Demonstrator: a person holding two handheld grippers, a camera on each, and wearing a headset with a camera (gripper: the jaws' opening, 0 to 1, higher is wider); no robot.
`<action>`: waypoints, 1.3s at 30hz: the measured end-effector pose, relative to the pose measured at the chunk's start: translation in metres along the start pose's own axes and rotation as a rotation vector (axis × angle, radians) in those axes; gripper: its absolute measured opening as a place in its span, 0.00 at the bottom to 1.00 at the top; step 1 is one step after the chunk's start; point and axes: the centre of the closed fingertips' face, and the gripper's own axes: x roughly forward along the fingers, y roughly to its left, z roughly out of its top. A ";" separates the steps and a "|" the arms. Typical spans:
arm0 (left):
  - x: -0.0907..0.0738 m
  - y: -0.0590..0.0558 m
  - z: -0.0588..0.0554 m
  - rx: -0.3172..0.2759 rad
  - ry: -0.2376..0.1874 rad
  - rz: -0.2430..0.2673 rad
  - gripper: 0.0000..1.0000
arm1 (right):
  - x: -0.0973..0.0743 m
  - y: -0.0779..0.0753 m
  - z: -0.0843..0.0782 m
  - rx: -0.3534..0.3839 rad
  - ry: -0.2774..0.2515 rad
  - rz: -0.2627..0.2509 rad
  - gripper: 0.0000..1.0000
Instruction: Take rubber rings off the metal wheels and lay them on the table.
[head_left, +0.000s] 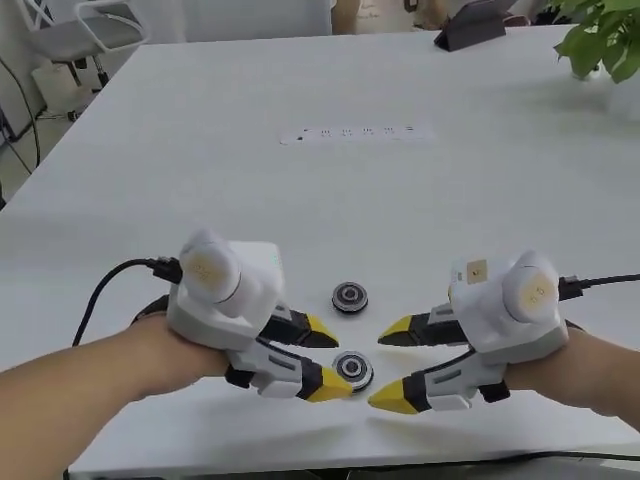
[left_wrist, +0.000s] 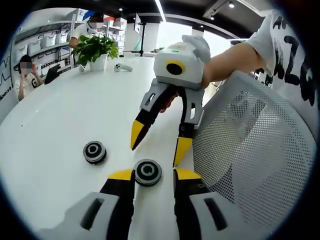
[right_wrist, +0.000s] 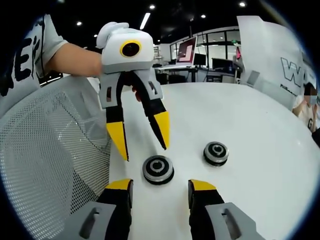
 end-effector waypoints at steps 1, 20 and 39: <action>0.001 0.000 0.000 0.001 0.002 0.001 0.25 | 0.000 0.000 -0.001 0.001 0.002 0.001 0.42; 0.014 0.005 -0.007 0.025 0.027 0.051 0.12 | 0.001 0.002 -0.006 0.011 0.004 0.000 0.41; 0.015 0.007 -0.008 0.072 0.009 0.125 0.07 | 0.010 0.004 0.002 0.013 -0.002 0.026 0.37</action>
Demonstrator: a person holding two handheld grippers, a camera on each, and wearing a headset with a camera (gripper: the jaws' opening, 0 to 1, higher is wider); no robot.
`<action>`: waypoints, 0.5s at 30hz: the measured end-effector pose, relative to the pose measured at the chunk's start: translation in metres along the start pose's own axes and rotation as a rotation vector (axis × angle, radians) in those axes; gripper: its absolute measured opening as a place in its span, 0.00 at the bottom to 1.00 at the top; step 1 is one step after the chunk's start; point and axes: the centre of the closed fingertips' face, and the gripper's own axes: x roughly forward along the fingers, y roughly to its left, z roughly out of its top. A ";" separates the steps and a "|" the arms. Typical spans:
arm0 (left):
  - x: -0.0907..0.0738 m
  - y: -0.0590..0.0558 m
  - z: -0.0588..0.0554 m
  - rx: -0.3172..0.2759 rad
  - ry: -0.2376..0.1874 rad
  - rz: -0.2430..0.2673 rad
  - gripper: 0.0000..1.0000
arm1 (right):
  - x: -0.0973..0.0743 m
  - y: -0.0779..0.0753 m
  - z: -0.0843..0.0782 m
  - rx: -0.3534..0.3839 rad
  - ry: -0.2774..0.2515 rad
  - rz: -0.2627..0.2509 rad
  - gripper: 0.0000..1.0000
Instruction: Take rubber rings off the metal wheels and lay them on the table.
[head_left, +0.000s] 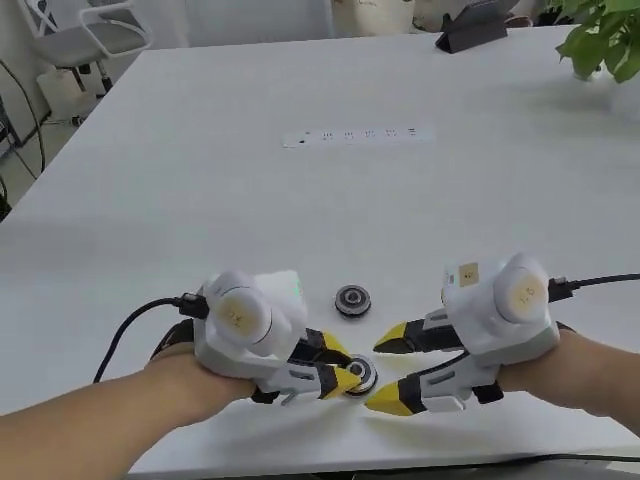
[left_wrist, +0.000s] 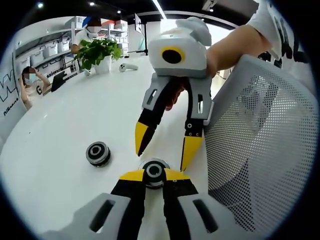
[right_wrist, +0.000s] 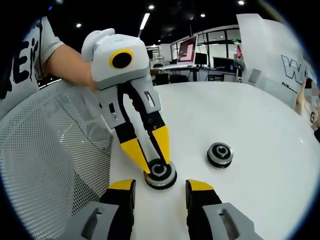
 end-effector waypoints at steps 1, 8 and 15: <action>0.000 0.000 0.000 -0.001 -0.001 0.002 0.07 | 0.001 0.000 -0.001 0.000 0.003 0.003 0.37; 0.000 0.000 0.001 -0.005 -0.006 0.014 0.07 | 0.008 0.006 -0.004 -0.004 0.034 0.031 0.33; 0.000 0.000 0.001 -0.005 -0.010 0.018 0.07 | 0.009 0.003 -0.003 0.017 0.025 0.017 0.29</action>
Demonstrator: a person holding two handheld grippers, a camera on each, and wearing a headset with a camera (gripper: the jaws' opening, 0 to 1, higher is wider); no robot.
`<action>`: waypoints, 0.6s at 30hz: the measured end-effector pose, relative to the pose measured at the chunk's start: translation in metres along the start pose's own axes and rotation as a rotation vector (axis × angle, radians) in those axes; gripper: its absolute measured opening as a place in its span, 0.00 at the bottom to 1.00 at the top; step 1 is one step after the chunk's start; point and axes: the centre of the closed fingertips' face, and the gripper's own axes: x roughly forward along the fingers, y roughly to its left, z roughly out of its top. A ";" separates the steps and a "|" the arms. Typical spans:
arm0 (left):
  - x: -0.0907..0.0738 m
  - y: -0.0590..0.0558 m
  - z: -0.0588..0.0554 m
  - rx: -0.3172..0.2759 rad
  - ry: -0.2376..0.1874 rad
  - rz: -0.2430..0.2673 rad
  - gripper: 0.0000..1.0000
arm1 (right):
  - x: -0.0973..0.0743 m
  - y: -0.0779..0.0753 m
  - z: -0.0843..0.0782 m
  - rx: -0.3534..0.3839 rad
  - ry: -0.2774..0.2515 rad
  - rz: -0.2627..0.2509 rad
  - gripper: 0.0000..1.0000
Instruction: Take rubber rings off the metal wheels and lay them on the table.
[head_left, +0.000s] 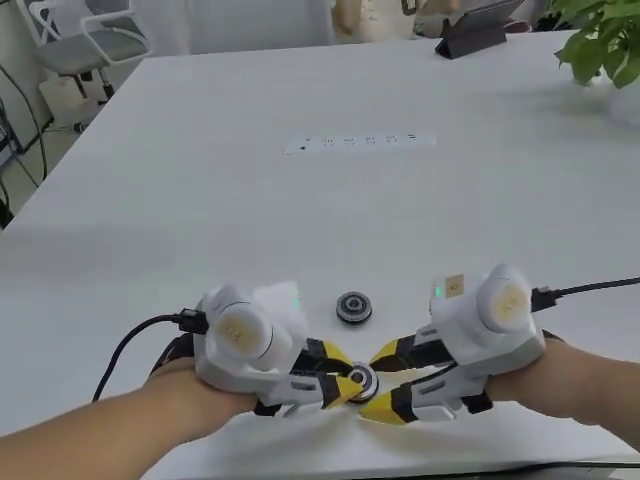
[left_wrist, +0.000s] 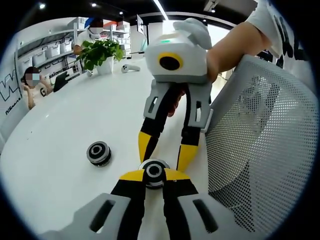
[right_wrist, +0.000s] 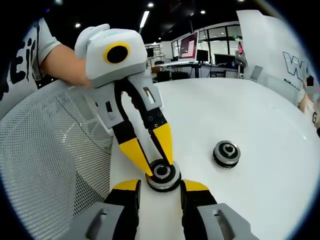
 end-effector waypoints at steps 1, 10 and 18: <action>0.000 0.000 0.000 -0.002 -0.001 0.000 0.07 | 0.000 -0.001 0.000 0.002 0.000 -0.002 0.28; 0.000 0.000 0.001 -0.003 -0.008 0.003 0.07 | -0.002 -0.003 0.002 0.036 -0.021 -0.021 0.24; 0.000 0.000 0.001 -0.005 -0.013 0.002 0.07 | -0.009 -0.002 -0.003 0.021 -0.010 -0.030 0.16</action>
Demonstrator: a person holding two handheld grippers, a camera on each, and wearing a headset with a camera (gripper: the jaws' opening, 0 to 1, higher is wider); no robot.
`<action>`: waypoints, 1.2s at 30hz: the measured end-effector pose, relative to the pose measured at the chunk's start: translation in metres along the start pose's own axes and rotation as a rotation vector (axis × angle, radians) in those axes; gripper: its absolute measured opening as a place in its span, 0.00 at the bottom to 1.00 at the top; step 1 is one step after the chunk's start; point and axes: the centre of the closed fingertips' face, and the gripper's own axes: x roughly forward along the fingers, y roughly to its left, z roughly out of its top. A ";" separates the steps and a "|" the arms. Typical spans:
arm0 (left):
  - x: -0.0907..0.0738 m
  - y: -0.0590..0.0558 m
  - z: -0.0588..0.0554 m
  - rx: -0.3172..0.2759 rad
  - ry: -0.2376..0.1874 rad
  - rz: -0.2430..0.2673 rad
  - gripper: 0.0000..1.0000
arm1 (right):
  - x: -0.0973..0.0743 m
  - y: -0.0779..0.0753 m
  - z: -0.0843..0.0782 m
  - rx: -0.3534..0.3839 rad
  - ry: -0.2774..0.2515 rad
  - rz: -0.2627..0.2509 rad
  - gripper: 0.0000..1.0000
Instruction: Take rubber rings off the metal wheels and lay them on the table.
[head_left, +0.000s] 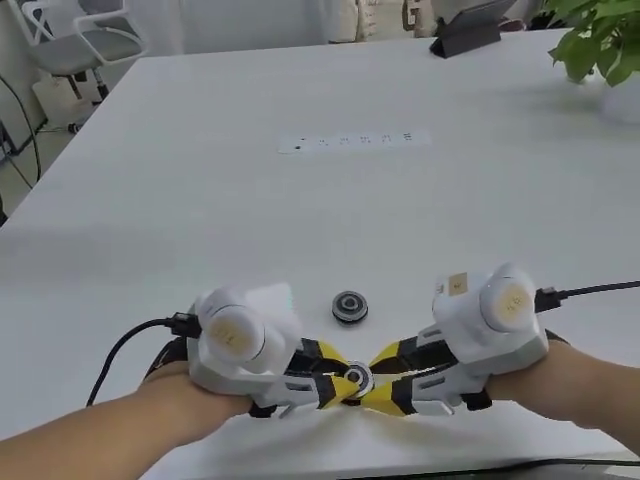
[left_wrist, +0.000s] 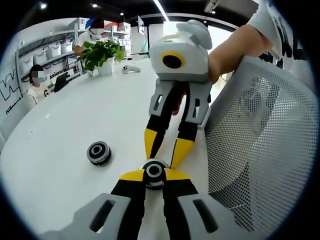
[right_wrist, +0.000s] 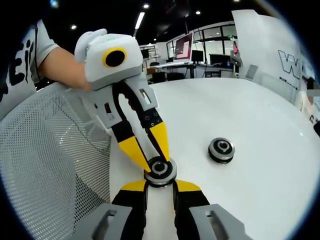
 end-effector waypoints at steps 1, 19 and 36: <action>0.000 0.000 0.000 0.000 -0.001 0.000 0.07 | 0.000 0.000 -0.001 0.002 0.002 -0.001 0.15; 0.000 0.000 0.000 0.004 0.000 0.004 0.07 | -0.003 -0.003 -0.005 0.052 0.021 -0.013 0.00; 0.000 -0.001 -0.001 0.005 0.003 0.008 0.07 | -0.009 -0.007 -0.004 0.258 -0.019 -0.021 0.00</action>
